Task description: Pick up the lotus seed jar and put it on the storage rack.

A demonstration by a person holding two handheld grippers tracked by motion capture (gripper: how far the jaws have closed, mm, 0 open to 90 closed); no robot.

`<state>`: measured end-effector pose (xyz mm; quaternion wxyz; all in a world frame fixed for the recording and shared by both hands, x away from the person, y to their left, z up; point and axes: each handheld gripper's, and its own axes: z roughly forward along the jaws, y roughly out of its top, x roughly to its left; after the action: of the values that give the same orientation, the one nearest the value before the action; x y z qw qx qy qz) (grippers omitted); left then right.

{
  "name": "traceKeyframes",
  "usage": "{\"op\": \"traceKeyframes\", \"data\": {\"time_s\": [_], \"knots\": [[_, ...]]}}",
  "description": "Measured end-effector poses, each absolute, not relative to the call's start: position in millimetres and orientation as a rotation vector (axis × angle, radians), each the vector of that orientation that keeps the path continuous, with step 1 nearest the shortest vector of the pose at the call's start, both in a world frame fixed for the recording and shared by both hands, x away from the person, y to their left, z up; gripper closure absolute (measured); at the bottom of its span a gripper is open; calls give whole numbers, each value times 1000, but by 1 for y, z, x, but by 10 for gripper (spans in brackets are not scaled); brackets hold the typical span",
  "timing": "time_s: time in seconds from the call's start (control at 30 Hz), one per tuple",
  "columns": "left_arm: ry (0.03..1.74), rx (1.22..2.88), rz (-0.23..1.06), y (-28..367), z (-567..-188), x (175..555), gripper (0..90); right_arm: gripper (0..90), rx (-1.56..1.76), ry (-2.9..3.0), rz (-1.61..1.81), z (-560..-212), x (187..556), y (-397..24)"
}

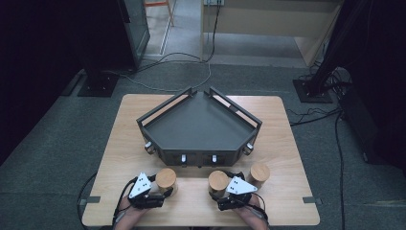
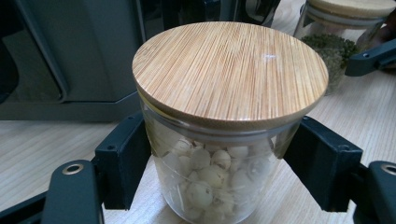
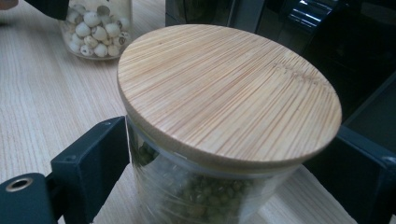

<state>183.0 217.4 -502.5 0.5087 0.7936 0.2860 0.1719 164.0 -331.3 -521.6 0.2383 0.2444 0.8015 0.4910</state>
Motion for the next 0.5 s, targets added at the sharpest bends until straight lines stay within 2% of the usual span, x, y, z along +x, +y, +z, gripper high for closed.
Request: {"op": "traceKeyframes", "data": {"time_s": [0.5], "knots": [[683,1904,411,215,-486,184,250,77,669,2197,1346,-522,164,-332]]}}
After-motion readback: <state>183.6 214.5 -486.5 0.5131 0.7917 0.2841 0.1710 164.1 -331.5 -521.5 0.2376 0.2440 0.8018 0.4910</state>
